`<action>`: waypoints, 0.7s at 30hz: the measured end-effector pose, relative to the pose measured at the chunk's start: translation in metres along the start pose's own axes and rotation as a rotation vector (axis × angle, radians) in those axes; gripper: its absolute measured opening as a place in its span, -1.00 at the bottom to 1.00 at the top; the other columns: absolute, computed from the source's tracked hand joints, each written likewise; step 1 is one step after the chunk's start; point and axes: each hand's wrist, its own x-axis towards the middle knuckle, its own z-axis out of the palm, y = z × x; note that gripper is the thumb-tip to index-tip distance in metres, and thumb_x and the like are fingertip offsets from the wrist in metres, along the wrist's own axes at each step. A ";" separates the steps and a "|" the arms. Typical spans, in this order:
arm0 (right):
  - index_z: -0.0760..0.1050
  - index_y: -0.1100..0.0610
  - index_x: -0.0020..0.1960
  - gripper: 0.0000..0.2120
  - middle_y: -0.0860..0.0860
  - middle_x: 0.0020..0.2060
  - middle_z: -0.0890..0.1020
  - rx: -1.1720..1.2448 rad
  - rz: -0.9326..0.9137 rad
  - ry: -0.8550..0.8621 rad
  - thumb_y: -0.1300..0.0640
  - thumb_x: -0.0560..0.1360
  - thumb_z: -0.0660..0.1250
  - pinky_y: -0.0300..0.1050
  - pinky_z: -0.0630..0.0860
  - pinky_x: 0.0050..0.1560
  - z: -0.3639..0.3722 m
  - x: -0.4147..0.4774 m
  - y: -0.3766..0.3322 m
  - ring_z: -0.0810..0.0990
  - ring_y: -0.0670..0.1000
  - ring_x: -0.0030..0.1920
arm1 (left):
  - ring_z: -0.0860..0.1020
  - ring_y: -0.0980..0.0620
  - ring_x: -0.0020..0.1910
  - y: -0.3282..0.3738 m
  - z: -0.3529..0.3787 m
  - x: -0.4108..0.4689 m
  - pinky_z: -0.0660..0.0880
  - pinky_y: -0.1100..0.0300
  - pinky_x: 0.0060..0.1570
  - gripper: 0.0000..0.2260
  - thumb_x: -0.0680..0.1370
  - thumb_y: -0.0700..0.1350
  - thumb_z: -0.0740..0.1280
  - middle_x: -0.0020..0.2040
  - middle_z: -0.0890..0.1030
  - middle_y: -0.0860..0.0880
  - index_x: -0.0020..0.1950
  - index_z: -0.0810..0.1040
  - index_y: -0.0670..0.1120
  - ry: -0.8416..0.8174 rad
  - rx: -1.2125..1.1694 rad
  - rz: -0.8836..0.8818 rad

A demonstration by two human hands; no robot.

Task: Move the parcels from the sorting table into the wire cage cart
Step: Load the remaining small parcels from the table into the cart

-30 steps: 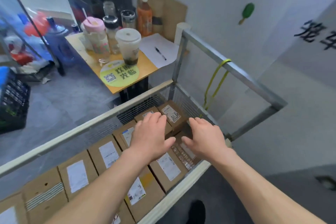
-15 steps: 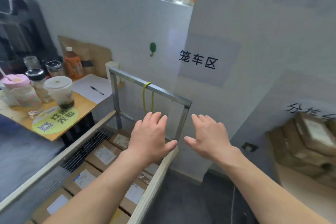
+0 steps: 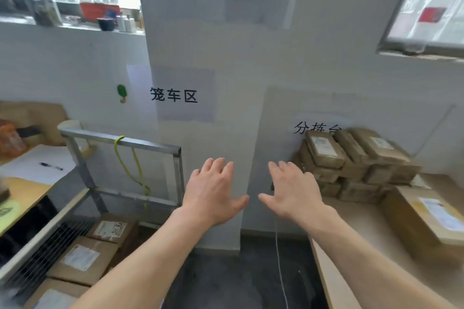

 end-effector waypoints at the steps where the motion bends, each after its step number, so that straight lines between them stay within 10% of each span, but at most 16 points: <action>1: 0.20 0.04 0.52 -0.27 0.00 0.43 0.38 -0.001 0.014 0.005 -0.32 0.49 0.25 0.12 0.36 0.32 -0.003 -0.006 0.013 0.28 0.06 0.48 | 0.23 -0.04 0.48 0.013 0.000 0.002 0.35 0.00 0.34 -0.22 0.43 0.41 0.18 0.49 0.32 0.00 0.50 0.27 -0.04 0.005 -0.001 0.016; 21: 0.18 -0.02 0.56 -0.22 -0.02 0.47 0.40 -0.024 0.337 0.031 -0.35 0.48 0.31 0.15 0.37 0.39 -0.001 -0.037 0.176 0.31 0.08 0.51 | 0.30 -0.08 0.47 0.168 0.046 0.095 0.37 -0.05 0.35 -0.15 0.48 0.39 0.25 0.49 0.35 -0.06 0.58 0.14 -0.09 0.000 -0.156 0.336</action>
